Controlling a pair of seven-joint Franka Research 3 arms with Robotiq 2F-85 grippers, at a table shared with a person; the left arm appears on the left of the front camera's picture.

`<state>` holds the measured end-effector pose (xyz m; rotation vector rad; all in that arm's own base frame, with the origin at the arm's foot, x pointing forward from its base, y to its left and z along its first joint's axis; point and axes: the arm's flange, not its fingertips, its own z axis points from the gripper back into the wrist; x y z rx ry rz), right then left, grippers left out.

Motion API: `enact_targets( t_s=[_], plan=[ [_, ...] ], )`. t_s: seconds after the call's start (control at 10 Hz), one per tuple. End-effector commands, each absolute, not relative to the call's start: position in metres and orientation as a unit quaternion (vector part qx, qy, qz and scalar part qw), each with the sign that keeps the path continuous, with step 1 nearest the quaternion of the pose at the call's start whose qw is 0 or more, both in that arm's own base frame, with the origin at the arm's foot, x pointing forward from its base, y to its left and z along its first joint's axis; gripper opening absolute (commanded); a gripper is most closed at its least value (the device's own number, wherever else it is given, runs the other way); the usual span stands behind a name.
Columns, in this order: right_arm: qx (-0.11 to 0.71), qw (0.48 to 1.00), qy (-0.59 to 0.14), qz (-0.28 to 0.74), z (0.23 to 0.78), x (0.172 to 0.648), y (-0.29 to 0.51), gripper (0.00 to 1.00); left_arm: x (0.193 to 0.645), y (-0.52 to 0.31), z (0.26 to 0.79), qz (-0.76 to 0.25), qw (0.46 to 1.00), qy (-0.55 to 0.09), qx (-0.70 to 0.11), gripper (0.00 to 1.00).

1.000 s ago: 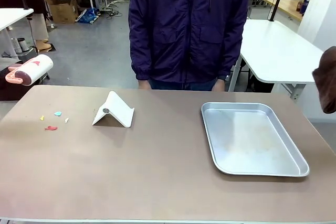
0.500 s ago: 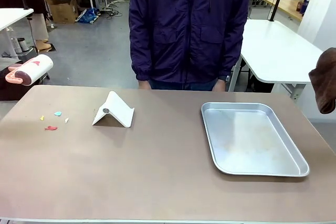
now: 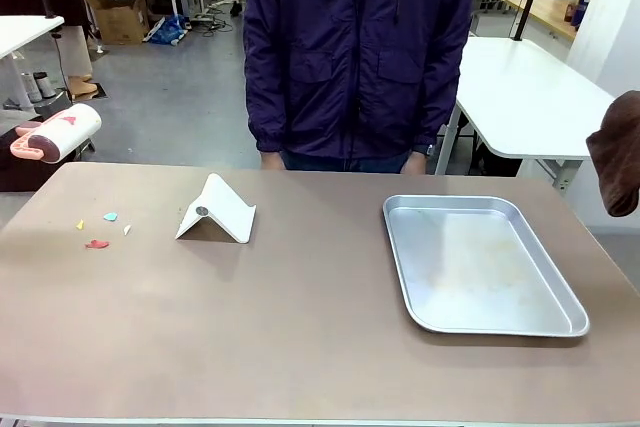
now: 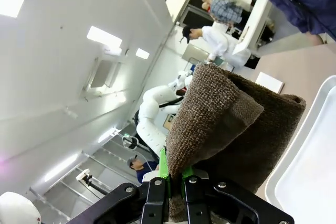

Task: Clean the surface of the table.
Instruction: Clean the area not pointed to by the person.

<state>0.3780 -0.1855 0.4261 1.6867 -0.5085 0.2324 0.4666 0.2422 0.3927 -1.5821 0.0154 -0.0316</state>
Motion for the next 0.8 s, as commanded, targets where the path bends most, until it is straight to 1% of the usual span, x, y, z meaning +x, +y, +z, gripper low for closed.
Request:
enact_targets(
  t_s=[0.0, 0.7],
  plan=[
    [0.741, 0.625, -0.222, 0.107, 0.4288, 0.3761, -0.1842, 0.1, 0.4614, 0.2422, 0.396, -0.019, 0.7, 0.006, -0.714, 0.22],
    [0.741, 0.625, -0.222, 0.107, 0.4288, 0.3761, -0.1842, 0.1, 0.4614, 0.2422, 0.396, -0.019, 0.7, 0.006, -0.714, 0.22]
  ],
)
